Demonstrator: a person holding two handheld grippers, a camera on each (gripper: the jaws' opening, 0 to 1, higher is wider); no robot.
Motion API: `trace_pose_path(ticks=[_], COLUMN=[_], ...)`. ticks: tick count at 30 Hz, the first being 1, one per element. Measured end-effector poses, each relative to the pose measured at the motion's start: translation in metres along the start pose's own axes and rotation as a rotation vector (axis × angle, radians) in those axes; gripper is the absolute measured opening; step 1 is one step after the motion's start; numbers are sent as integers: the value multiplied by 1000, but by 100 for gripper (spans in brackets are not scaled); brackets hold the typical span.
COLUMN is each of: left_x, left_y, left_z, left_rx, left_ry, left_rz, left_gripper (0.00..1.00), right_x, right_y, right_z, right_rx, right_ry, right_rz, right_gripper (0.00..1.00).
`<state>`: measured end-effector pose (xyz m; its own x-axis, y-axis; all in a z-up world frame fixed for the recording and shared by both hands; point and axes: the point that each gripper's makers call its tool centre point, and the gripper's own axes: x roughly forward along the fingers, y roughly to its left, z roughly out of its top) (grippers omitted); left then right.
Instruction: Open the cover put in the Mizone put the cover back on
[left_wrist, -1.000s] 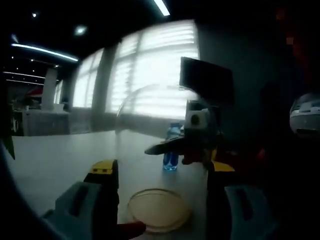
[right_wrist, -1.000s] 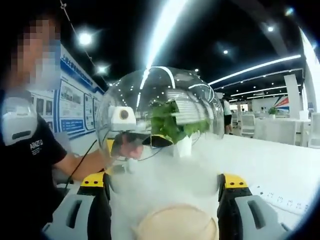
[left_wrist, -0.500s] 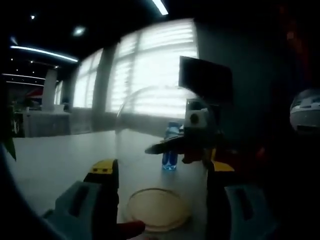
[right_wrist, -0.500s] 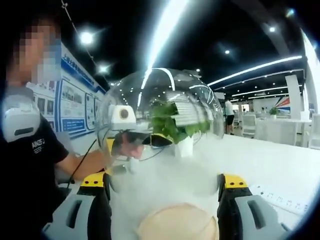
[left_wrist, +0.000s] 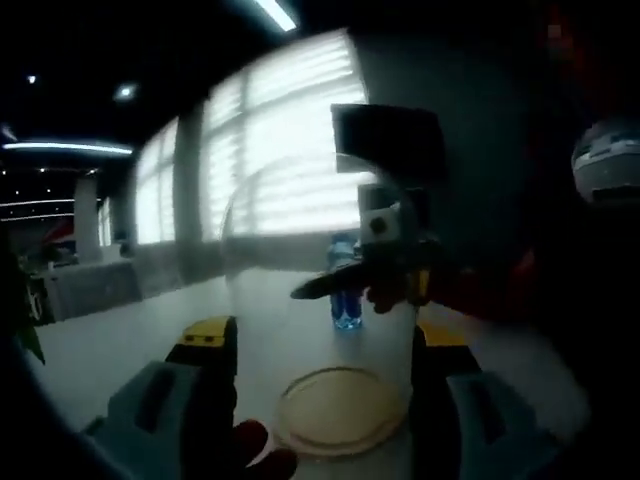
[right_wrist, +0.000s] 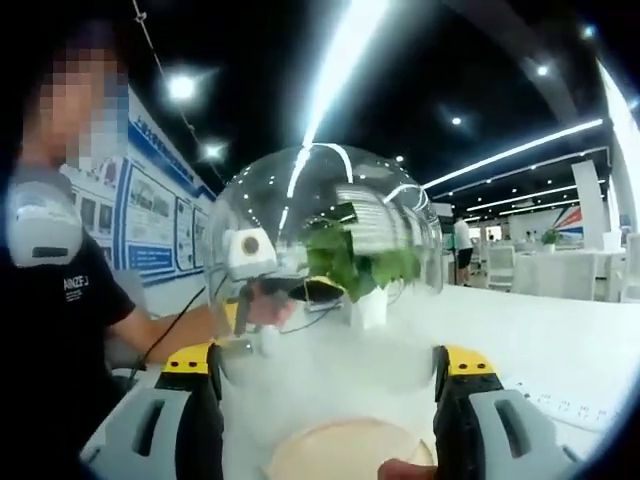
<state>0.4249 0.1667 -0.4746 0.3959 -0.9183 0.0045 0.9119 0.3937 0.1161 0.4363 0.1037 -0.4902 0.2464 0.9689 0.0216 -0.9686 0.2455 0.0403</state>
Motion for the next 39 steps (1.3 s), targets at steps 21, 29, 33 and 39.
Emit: trace_pose_path(ticks=[21,29,33,39], left_x=[15,22,24,24], left_y=[-10,4,4,2], left_z=[-8,-10,-10,-10], left_rx=[-126,-183,-189,-178], left_ry=[-33,-60,-76,-79], left_rz=[-73,-79,-98,-132], left_gripper=[82,73,74,74], right_x=[13,13,16,14], right_y=[2,1,2,4], right_z=[-1,-11,-11,-9], right_rx=[-23,-50,-46,-41], right_ry=[-10,56,42,32], right_rz=[40,95,97,110], right_gripper=[89,88,89,89])
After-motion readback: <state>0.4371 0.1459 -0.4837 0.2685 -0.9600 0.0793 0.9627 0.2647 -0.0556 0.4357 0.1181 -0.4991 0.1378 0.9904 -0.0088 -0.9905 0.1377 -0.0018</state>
